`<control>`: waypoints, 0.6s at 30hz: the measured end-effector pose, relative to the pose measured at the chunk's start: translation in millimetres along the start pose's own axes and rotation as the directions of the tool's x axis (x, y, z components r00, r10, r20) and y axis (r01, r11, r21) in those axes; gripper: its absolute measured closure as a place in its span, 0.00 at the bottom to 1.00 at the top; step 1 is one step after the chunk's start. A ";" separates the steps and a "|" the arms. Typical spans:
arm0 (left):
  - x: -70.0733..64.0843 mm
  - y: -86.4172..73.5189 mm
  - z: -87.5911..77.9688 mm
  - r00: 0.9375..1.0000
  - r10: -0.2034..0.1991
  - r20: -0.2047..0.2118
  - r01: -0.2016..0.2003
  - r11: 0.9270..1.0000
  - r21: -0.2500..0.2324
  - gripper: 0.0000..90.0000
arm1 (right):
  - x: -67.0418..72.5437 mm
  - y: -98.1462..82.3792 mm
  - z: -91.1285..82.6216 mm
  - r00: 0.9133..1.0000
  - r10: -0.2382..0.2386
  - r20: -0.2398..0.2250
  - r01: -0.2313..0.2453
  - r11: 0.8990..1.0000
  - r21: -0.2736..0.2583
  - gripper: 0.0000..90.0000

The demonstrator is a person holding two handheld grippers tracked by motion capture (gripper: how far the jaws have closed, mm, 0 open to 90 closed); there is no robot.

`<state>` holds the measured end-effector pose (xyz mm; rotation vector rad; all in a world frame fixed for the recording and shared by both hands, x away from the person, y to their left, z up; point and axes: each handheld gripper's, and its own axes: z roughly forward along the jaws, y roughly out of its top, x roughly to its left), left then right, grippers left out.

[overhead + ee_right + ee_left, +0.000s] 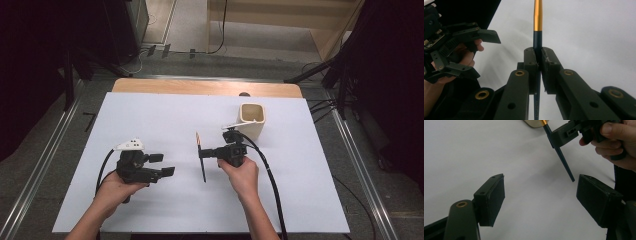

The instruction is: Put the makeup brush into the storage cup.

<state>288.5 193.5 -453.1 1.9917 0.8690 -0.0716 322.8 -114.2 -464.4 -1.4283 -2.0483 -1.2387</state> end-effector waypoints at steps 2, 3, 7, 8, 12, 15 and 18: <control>-0.7 1.4 2.3 1.000 0.005 0.002 -0.005 1.000 0.006 0.26 | 0.3 0.2 0.4 1.000 -0.001 -0.010 0.001 1.000 -0.005 0.94; -1.4 2.4 4.0 1.000 0.007 0.008 -0.007 1.000 0.007 0.26 | 0.6 0.2 0.4 1.000 0.000 -0.017 0.000 1.000 -0.008 0.94; -4.4 5.0 8.4 1.000 0.010 0.029 -0.010 1.000 0.000 0.24 | 2.3 0.3 1.1 0.999 -0.002 -0.041 0.001 1.000 -0.025 0.94; -5.4 5.7 9.8 0.999 0.012 0.035 -0.012 1.000 -0.003 0.24 | 2.7 0.2 1.5 0.999 -0.004 -0.049 0.003 1.000 -0.028 0.94; -8.8 7.4 13.9 0.999 0.009 0.045 -0.009 1.000 -0.002 0.25 | 4.6 -0.7 2.5 0.999 -0.017 -0.049 0.015 0.999 -0.039 0.94; -10.2 8.0 17.3 0.999 0.003 0.050 -0.003 1.000 0.004 0.26 | 5.1 -1.3 3.6 0.998 -0.022 -0.054 0.020 0.999 -0.042 0.94; -11.2 9.1 20.4 0.998 -0.006 0.055 0.006 1.000 0.006 0.27 | 5.8 -2.1 5.4 0.998 -0.025 -0.059 0.022 0.999 -0.049 0.94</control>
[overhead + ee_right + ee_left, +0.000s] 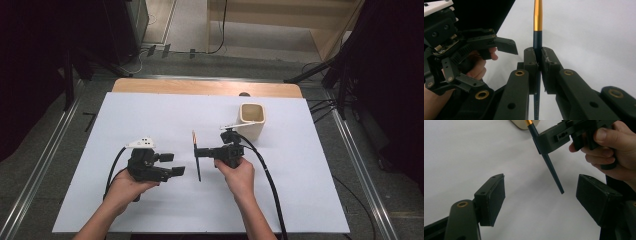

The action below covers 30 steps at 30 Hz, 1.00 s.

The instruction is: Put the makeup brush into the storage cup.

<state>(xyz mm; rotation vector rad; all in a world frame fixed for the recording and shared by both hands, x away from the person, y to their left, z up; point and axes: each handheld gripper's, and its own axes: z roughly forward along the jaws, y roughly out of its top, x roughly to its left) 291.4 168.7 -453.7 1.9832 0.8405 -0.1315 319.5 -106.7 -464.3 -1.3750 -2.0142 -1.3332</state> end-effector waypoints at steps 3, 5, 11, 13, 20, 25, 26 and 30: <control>-0.9 0.9 4.0 1.000 -0.009 0.001 0.009 1.000 0.007 0.29 | 1.3 -1.1 2.1 1.000 -0.005 -0.008 0.005 1.000 -0.011 0.94; -1.2 1.1 6.4 1.000 -0.011 0.003 0.011 1.000 0.011 0.30 | 1.5 -2.3 2.7 1.000 -0.006 -0.019 0.005 1.000 -0.028 0.94; -3.4 2.4 11.0 1.000 -0.020 0.003 0.020 1.000 0.020 0.33 | 0.7 -7.4 4.6 0.999 -0.004 -0.036 0.002 0.999 -0.054 0.94; -3.6 3.0 12.9 1.000 -0.028 0.005 0.028 0.999 0.021 0.34 | 0.5 -8.5 5.3 0.999 -0.005 -0.040 0.002 0.998 -0.063 0.94; -4.8 3.7 19.8 0.998 -0.058 0.029 0.057 0.998 0.040 0.40 | 3.9 -9.3 4.7 0.998 -0.019 -0.053 0.014 0.996 -0.088 0.94; -3.5 4.6 24.8 0.994 -0.093 0.053 0.091 0.995 0.047 0.44 | 6.4 -11.1 7.5 0.998 -0.038 -0.059 0.032 0.995 -0.099 0.94; -3.2 4.8 25.1 0.993 -0.104 0.060 0.101 0.994 0.045 0.46 | 6.8 -11.4 7.7 0.997 -0.042 -0.060 0.035 0.994 -0.102 0.94; -1.8 5.2 27.1 0.989 -0.128 0.073 0.124 0.991 0.050 0.52 | 8.5 -12.5 8.1 0.996 -0.048 -0.073 0.039 0.992 -0.122 0.94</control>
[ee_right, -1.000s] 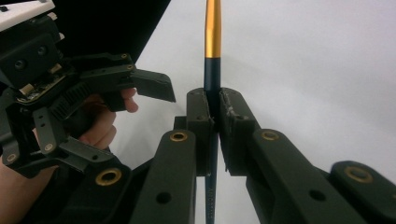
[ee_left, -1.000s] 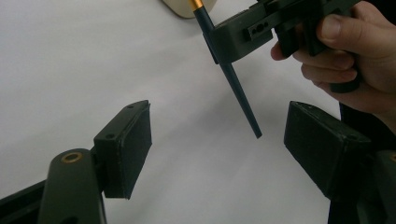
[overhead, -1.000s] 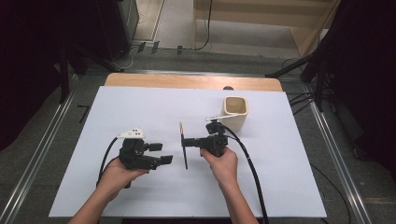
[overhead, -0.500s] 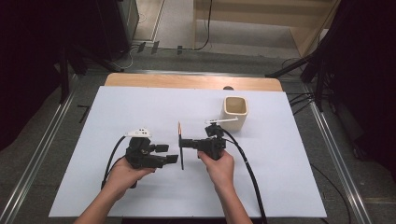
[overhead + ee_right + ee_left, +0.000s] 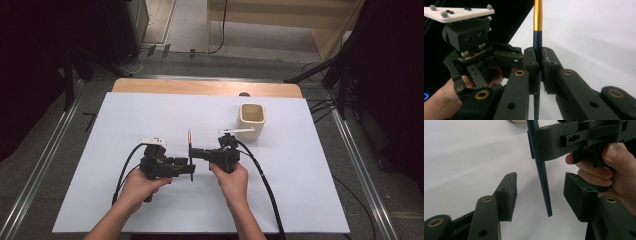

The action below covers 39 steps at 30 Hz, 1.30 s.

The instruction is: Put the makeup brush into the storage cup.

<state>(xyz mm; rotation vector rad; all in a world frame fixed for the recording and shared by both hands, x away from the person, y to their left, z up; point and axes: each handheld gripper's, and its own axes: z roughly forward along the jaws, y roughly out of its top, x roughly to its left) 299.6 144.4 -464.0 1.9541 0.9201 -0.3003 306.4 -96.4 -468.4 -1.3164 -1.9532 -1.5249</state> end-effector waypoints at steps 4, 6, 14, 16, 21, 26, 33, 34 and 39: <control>-0.1 -0.1 0.5 1.000 -0.013 0.009 0.013 1.000 -0.003 0.59 | -0.2 -2.1 0.2 1.000 0.005 -0.004 -0.005 1.000 -0.009 0.94; 0.9 0.2 0.7 0.999 -0.033 0.018 0.033 0.999 -0.009 0.61 | -0.8 -3.2 0.6 1.000 0.001 -0.016 -0.001 1.000 -0.021 0.94; 4.9 0.5 3.5 0.994 -0.092 0.051 0.092 0.996 0.001 0.70 | -0.3 -6.1 0.7 1.000 0.008 -0.014 -0.008 0.999 -0.043 0.94; 5.3 0.4 4.2 0.994 -0.098 0.058 0.098 0.995 0.006 0.73 | 0.0 -6.3 1.1 1.000 0.009 -0.014 -0.009 0.999 -0.047 0.94; 6.2 0.5 5.2 0.992 -0.110 0.064 0.109 0.994 0.010 0.79 | 0.9 -6.7 1.9 1.000 0.010 -0.014 -0.011 0.999 -0.051 0.94; 8.4 0.4 5.0 0.988 -0.134 0.074 0.133 0.991 0.011 0.85 | 1.5 -7.5 3.5 1.000 0.002 -0.007 -0.002 0.999 -0.054 0.93; 10.0 0.0 4.2 0.985 -0.152 0.085 0.151 0.988 0.016 0.93 | 2.7 -8.2 4.4 1.000 -0.010 0.005 0.011 0.999 -0.053 0.93; 10.0 0.0 4.3 0.985 -0.152 0.086 0.151 0.988 0.018 0.94 | 2.7 -8.2 4.5 1.000 -0.013 0.006 0.013 0.999 -0.052 0.93; 10.0 0.2 4.2 0.984 -0.155 0.092 0.153 0.988 0.023 0.94 | 3.1 -8.2 4.0 1.000 -0.014 0.005 0.014 0.999 -0.047 0.92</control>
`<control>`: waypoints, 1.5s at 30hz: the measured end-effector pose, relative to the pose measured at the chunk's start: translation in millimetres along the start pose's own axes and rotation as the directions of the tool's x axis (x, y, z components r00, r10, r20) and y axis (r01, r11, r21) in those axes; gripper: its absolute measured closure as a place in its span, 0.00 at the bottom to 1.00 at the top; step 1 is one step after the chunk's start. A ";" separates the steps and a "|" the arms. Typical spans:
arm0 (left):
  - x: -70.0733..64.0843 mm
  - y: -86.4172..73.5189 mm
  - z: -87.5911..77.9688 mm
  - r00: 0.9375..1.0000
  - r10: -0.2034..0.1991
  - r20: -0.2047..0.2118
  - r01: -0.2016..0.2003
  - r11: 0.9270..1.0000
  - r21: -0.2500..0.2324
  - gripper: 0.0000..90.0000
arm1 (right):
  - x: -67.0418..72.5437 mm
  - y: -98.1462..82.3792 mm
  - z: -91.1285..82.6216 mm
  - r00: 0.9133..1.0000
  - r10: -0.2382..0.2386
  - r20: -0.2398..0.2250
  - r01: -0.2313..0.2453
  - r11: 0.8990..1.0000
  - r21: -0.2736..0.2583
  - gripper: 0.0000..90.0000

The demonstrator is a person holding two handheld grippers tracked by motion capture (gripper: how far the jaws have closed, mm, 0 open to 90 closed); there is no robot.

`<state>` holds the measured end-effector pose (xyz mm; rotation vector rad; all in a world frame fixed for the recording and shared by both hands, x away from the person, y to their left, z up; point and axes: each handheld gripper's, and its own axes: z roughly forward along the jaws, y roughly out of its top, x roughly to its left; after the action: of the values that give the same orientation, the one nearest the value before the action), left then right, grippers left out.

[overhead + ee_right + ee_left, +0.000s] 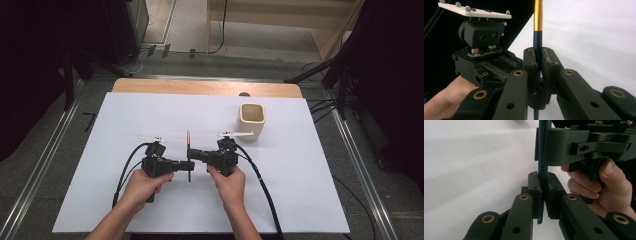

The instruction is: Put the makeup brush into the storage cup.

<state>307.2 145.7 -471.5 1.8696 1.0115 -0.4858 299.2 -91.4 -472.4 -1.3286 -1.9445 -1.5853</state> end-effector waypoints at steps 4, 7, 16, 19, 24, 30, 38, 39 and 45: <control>-0.2 0.1 0.0 1.000 0.004 0.000 -0.004 1.000 0.003 0.94 | 0.1 0.4 -1.3 1.000 -0.004 -0.005 0.004 1.000 0.001 0.87; -0.5 0.2 0.0 1.000 0.015 -0.004 -0.014 1.000 0.009 0.94 | 0.5 1.1 -2.9 1.000 -0.009 -0.005 0.009 1.000 -0.009 0.78; -2.2 0.4 0.0 0.999 0.046 0.007 -0.046 0.998 0.040 0.94 | -0.9 5.5 -11.8 0.998 -0.061 -0.020 0.060 0.997 -0.055 0.56; -2.3 0.3 0.1 0.998 0.054 0.017 -0.055 0.998 0.043 0.94 | -2.1 6.9 -14.6 0.996 -0.085 -0.027 0.083 0.994 -0.064 0.52; -3.3 0.0 1.2 0.997 0.067 0.049 -0.070 0.996 0.051 0.94 | -5.8 8.6 -15.5 0.995 -0.091 -0.041 0.089 0.994 -0.059 0.44; -3.6 -0.2 2.6 0.994 0.077 0.078 -0.082 0.995 0.059 0.94 | -11.0 11.1 -16.5 0.994 -0.064 -0.083 0.059 0.996 -0.063 0.46; -4.4 -1.0 5.9 0.991 0.079 0.104 -0.085 0.995 0.058 0.94 | -12.4 9.9 -11.4 0.995 -0.045 -0.088 0.042 0.999 -0.033 0.61; -4.8 -1.2 6.1 0.992 0.078 0.102 -0.084 0.995 0.058 0.94 | -12.1 9.7 -11.0 0.996 -0.043 -0.083 0.040 0.999 -0.031 0.63; -4.5 -1.3 6.7 0.991 0.081 0.106 -0.087 0.995 0.055 0.94 | -11.4 9.6 -8.7 0.994 -0.023 -0.109 0.021 1.000 -0.020 0.75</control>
<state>304.1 138.2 -472.5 1.9115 0.8544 -0.5622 310.1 -104.8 -471.7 -1.2046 -1.8891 -1.6542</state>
